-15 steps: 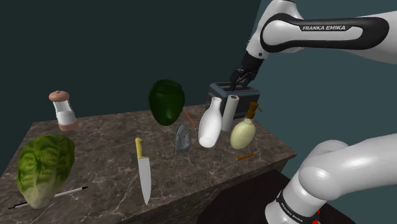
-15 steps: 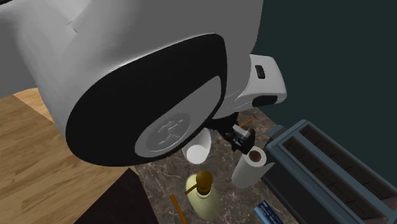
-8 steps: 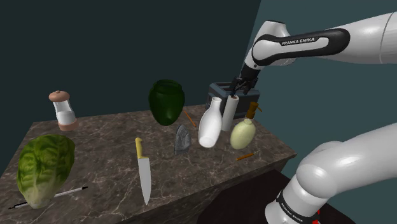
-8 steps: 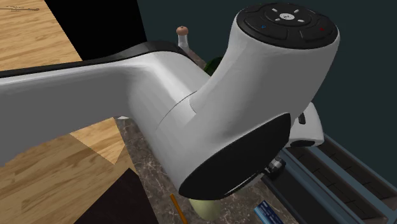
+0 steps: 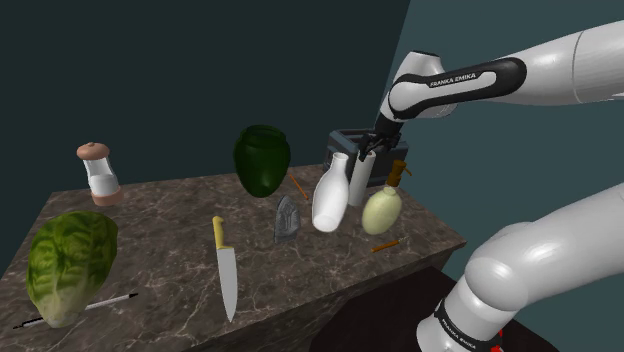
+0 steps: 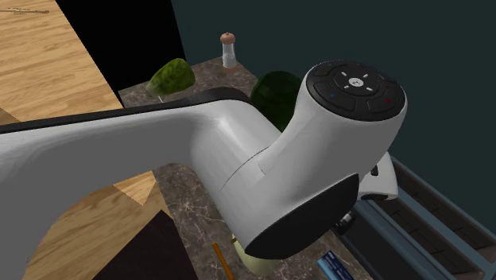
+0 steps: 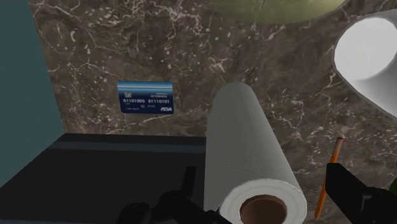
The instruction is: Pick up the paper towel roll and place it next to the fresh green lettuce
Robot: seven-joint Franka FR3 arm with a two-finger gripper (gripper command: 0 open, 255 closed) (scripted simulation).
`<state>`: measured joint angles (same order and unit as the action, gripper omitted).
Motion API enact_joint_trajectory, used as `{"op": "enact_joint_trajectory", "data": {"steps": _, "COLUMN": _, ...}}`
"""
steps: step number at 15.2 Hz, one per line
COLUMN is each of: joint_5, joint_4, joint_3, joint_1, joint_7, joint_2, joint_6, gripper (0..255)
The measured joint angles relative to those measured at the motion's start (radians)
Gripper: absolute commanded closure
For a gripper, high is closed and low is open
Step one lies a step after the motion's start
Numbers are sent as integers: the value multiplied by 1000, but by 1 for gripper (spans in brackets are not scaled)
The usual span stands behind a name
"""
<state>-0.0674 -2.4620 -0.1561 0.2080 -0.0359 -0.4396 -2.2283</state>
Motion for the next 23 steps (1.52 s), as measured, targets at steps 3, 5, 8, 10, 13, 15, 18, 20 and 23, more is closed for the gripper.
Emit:
{"op": "enact_joint_trajectory", "data": {"steps": 3, "joint_5": 1, "joint_4": -8, "joint_3": -1, "joint_1": -1, "joint_7": 0, "joint_2": 13, "joint_6": -20, "gripper": 0}}
{"op": "enact_joint_trajectory", "data": {"steps": 5, "joint_5": 1, "joint_4": -8, "joint_3": -2, "joint_1": -1, "joint_7": -1, "joint_2": 13, "joint_6": -22, "gripper": 0}}
{"op": "enact_joint_trajectory", "data": {"steps": 8, "joint_5": 1, "joint_4": -8, "joint_3": -2, "joint_1": -1, "joint_7": -1, "joint_2": 14, "joint_6": -22, "gripper": 255}}
{"op": "enact_joint_trajectory", "data": {"steps": 10, "joint_5": 1, "joint_4": -8, "joint_3": -2, "joint_1": -1, "joint_7": -1, "joint_2": 13, "joint_6": -23, "gripper": 255}}
{"op": "enact_joint_trajectory", "data": {"steps": 13, "joint_5": 1, "joint_4": -8, "joint_3": -2, "joint_1": -1, "joint_7": -1, "joint_2": 13, "joint_6": -23, "gripper": 255}}
{"op": "enact_joint_trajectory", "data": {"steps": 15, "joint_5": 1, "joint_4": -8, "joint_3": -2, "joint_1": -1, "joint_7": 0, "joint_2": 13, "joint_6": -23, "gripper": 255}}
{"op": "enact_joint_trajectory", "data": {"steps": 18, "joint_5": 1, "joint_4": -8, "joint_3": -2, "joint_1": -1, "joint_7": -1, "joint_2": 13, "joint_6": -23, "gripper": 255}}
{"op": "enact_joint_trajectory", "data": {"steps": 20, "joint_5": 1, "joint_4": 4, "joint_3": 0, "joint_1": -1, "joint_7": 1, "joint_2": 8, "joint_6": -5, "gripper": 255}}
{"op": "enact_joint_trajectory", "data": {"steps": 23, "joint_5": 2, "joint_4": 33, "joint_3": 4, "joint_1": -2, "joint_7": 3, "joint_2": -4, "joint_6": 36, "gripper": 255}}
